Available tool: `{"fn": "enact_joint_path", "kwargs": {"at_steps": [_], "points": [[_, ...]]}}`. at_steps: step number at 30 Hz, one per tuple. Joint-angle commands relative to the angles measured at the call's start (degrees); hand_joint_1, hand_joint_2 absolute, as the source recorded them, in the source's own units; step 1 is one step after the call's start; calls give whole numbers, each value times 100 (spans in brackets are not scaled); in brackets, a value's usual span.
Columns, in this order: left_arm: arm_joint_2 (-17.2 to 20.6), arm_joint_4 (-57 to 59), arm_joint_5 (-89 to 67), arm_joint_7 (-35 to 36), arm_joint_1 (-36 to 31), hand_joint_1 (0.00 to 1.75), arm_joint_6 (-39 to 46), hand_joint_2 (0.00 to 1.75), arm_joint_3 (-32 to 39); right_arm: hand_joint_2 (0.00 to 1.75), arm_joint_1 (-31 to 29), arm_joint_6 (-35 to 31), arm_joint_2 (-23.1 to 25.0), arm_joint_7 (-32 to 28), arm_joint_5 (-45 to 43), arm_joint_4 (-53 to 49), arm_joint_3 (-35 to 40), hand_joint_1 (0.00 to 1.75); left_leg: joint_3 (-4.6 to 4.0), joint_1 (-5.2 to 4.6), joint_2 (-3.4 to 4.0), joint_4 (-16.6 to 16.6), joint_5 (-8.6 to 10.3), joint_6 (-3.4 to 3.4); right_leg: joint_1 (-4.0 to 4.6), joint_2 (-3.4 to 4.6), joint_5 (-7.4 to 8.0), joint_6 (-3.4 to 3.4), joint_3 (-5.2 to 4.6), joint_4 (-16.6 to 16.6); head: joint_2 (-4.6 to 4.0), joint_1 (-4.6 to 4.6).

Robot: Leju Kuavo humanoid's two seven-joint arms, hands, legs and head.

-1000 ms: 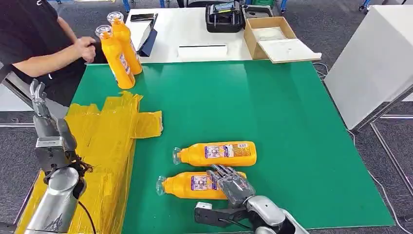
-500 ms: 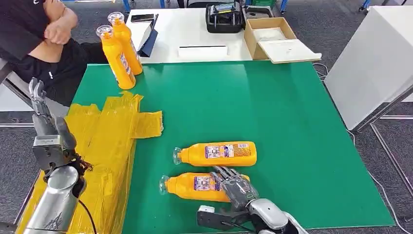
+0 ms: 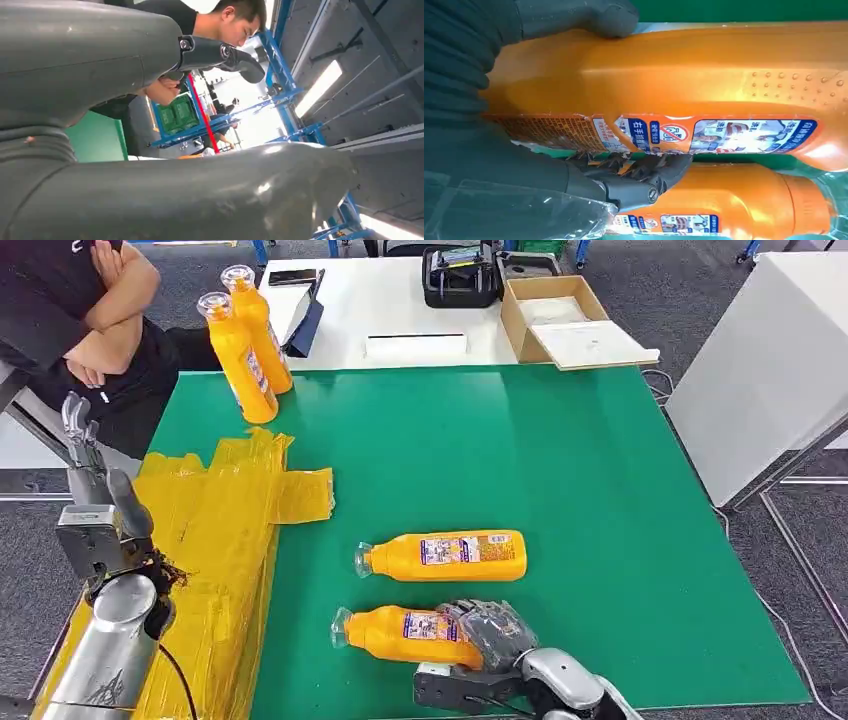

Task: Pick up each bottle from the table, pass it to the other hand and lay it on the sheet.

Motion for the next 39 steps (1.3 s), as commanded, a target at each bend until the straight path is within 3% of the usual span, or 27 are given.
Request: {"fn": "enact_joint_path", "kwargs": {"at_steps": [1,9,12,13,14,16,18,21,23,39], "points": [[-24,292,30,32,-220,0,-11,0,-47,175,96,68,-110,20,-15,95,-46,175,18,-1,-11,0,-6,-12,1,-27,-10,0,23,-2,0,2],[29,250,143,56,-168,0,-151,0,21,175,381,-84,-438,-275,-824,-47,-651,175,13,-3,-15,-1,-3,-9,-1,-28,-8,1,19,-3,0,2],[1,351,275,175,-218,0,-519,0,-47,175,349,-17,-429,-653,-1555,-143,-1102,175,13,-5,-11,0,-4,-9,-2,-23,-8,1,20,-2,0,2],[22,413,567,347,-244,0,-1020,0,-110,175,312,-77,-450,-746,-1783,-203,-1306,175,15,-6,-10,2,-6,-11,-3,-26,-9,1,23,0,0,0],[-5,478,673,420,-268,0,-1179,175,-96,175,278,-98,-489,-789,-1859,-254,-1471,175,9,-8,-12,1,-2,-9,-6,-25,-7,1,16,1,0,2],[-31,454,1042,565,-221,0,-1781,175,-94,175,149,-183,-571,-1264,-2204,-554,-1960,175,7,-10,-11,3,-2,-9,-8,-23,-7,1,12,4,0,2],[-98,280,1310,653,-121,0,-2190,175,-103,175,-369,54,-678,-1566,-2640,-624,-2205,175,4,-17,-3,7,-3,-10,-15,-19,-7,2,7,12,0,2],[-286,-167,1705,817,229,0,-2704,175,-214,175,-1472,103,-275,-1609,-2557,-204,-2112,175,4,-18,47,23,-16,-14,-18,25,-1,4,-2,23,0,2],[-396,-460,1722,828,462,0,-2744,175,-322,175,-1799,60,-120,-1590,-2478,-46,-1946,175,2,-16,61,8,-9,-9,-17,46,19,-9,-5,9,0,0],[-436,-600,1940,866,567,0,-2935,175,-302,175,-1722,-296,-155,-1511,-2339,-130,-1771,175,15,-2,38,6,-9,-13,-2,20,6,-8,15,5,0,0]]}}
